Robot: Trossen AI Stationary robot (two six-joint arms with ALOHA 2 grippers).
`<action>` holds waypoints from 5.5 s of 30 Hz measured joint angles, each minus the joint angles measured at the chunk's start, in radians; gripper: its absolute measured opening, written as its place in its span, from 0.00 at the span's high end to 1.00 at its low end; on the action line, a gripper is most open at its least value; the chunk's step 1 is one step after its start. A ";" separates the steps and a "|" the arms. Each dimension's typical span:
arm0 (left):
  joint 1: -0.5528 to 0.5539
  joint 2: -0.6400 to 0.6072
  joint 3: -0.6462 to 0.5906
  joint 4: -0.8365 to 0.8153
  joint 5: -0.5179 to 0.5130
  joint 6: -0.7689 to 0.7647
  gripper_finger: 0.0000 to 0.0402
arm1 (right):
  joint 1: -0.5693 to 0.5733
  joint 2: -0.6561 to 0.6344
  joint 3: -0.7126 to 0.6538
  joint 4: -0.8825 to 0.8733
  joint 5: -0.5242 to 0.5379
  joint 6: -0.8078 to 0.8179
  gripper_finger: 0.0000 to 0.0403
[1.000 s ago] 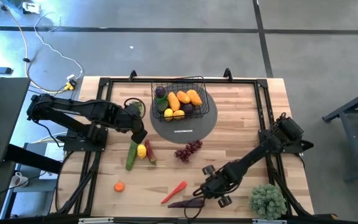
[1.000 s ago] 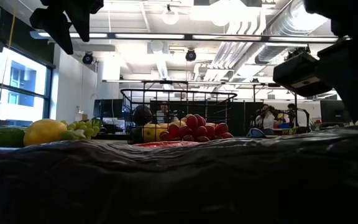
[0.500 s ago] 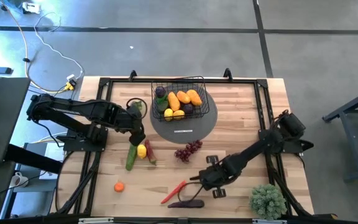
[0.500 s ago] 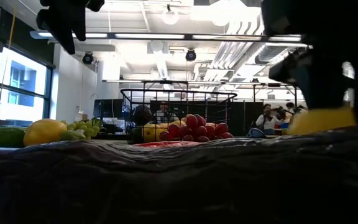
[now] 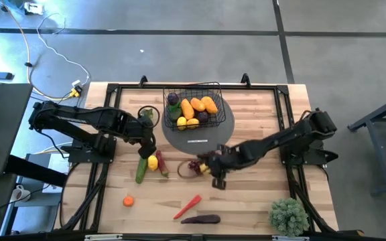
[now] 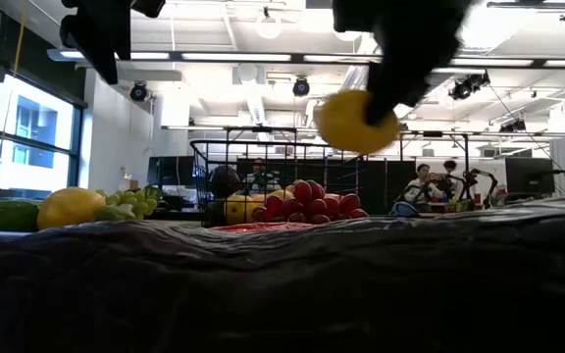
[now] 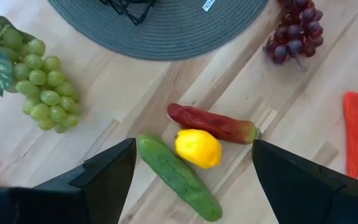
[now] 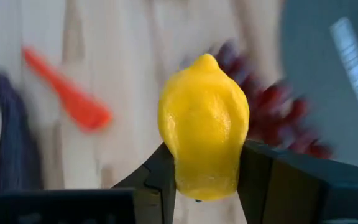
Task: Build produce basket
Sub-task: Put the bottom lemon into the wire basket, then put the lemon into the wire basket
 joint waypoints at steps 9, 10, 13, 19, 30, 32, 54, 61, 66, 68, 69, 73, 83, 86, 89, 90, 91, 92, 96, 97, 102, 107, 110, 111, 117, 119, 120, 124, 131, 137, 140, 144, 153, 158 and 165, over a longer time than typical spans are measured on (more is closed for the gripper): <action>0.000 0.003 0.000 0.016 0.002 -0.151 0.23 | -0.166 -0.085 0.000 0.118 0.050 -0.090 0.76; 0.000 0.003 0.000 0.016 0.002 -0.176 0.23 | -0.185 -0.094 0.000 0.138 0.050 -0.113 0.76; 0.000 0.003 0.000 0.016 0.002 -0.232 0.23 | -0.248 -0.120 0.000 0.194 0.049 -0.188 0.76; 0.000 0.003 0.000 0.018 0.002 -0.395 0.23 | -0.386 -0.132 0.001 0.342 0.003 -0.347 0.76; -0.067 0.032 0.002 0.021 -0.009 -0.693 0.23 | -0.571 -0.090 0.002 0.441 -0.149 -0.495 0.76; -0.083 0.048 0.001 0.021 -0.011 -0.732 0.23 | -0.588 -0.071 0.002 0.446 -0.172 -0.510 0.76; -0.173 0.239 0.000 0.062 -0.001 -0.987 0.23 | -0.666 0.119 0.001 0.441 -0.239 -0.515 0.76; -0.186 0.288 0.000 0.088 0.023 -1.059 0.23 | -0.671 0.119 0.001 0.428 -0.240 -0.515 0.75; -0.198 0.313 0.000 0.109 0.025 -1.098 0.23 | -0.671 0.119 0.001 0.426 -0.240 -0.515 0.75; -0.198 0.326 0.000 0.115 0.025 -1.107 0.23 | -0.671 0.119 0.001 0.419 -0.242 -0.515 0.73; -0.198 0.328 -0.001 0.114 0.025 -1.108 0.23 | -0.671 0.119 0.001 0.418 -0.244 -0.515 0.71; -0.198 0.344 0.000 0.112 0.021 -1.135 0.23 | -0.671 0.119 0.001 0.419 -0.251 -0.515 0.57; -0.198 0.401 0.000 0.077 0.015 -1.205 0.23 | -0.671 0.115 0.001 0.400 -0.251 -0.516 0.41; -0.198 0.424 0.000 0.086 0.031 -1.205 0.23 | -0.671 0.096 0.001 0.393 -0.234 -0.526 0.41; -0.198 0.442 0.001 0.087 0.033 -1.212 0.23 | -0.675 0.072 0.001 0.387 -0.218 -0.538 0.41; -0.198 0.446 0.000 0.081 0.034 -1.215 0.23 | -0.677 0.064 0.001 0.392 -0.216 -0.539 0.40; -0.198 0.446 0.000 0.068 0.034 -1.222 0.23 | -0.678 0.056 0.001 0.393 -0.216 -0.541 0.40; -0.198 0.451 0.000 0.057 0.033 -1.230 0.23 | -0.681 0.048 0.001 0.389 -0.215 -0.541 0.40; -0.198 0.463 0.000 0.021 0.034 -1.249 0.26 | -0.686 0.031 0.001 0.370 -0.217 -0.542 0.40; -0.198 0.468 0.000 0.025 0.036 -1.250 0.27 | -0.686 0.028 0.001 0.366 -0.217 -0.543 0.40; -0.198 0.493 0.001 0.029 0.038 -1.248 0.33 | -0.686 0.027 0.001 0.350 -0.217 -0.545 0.40; -0.196 0.524 -0.001 0.041 0.040 -1.239 0.35 | -0.686 0.026 0.001 0.342 -0.217 -0.545 0.40; -0.196 0.539 0.001 0.058 0.038 -1.239 0.35 | -0.686 0.025 0.001 0.341 -0.218 -0.552 0.40; -0.196 0.545 0.000 0.063 0.039 -1.239 0.35 | -0.686 0.025 0.001 0.338 -0.218 -0.552 0.40; -0.195 0.569 0.000 0.058 0.037 -1.249 0.35 | -0.686 0.025 0.001 0.326 -0.220 -0.552 0.40; -0.195 0.581 0.001 0.067 0.038 -1.252 0.35 | -0.686 0.025 0.001 0.321 -0.220 -0.552 0.40; -0.195 0.581 0.000 0.061 0.037 -1.255 0.35 | -0.686 0.025 0.001 0.321 -0.220 -0.552 0.40; -0.189 0.601 0.001 0.061 0.032 -1.260 0.35 | -0.686 0.025 0.001 0.309 -0.220 -0.552 0.40; -0.170 0.633 0.004 0.066 0.036 -1.237 0.35 | -0.686 0.025 0.002 0.284 -0.220 -0.552 0.40; -0.157 0.636 0.002 0.043 0.019 -1.223 0.36 | -0.686 0.025 0.002 0.273 -0.220 -0.560 0.40; -0.150 0.637 0.001 0.038 0.012 -1.223 0.38 | -0.686 0.025 0.002 0.271 -0.220 -0.562 0.40; -0.141 0.637 0.001 0.039 0.017 -1.205 0.39 | -0.686 0.025 0.002 0.271 -0.220 -0.568 0.40; -0.160 0.626 0.003 0.048 0.054 -1.226 0.39 | -0.686 0.025 0.002 0.263 -0.219 -0.586 0.40; -0.166 0.597 0.004 0.025 0.065 -1.228 0.39 | -0.686 0.025 0.002 0.263 -0.219 -0.586 0.40; -0.172 0.596 -0.020 0.045 0.080 -1.230 0.39 | -0.686 0.025 0.002 0.261 -0.219 -0.586 0.40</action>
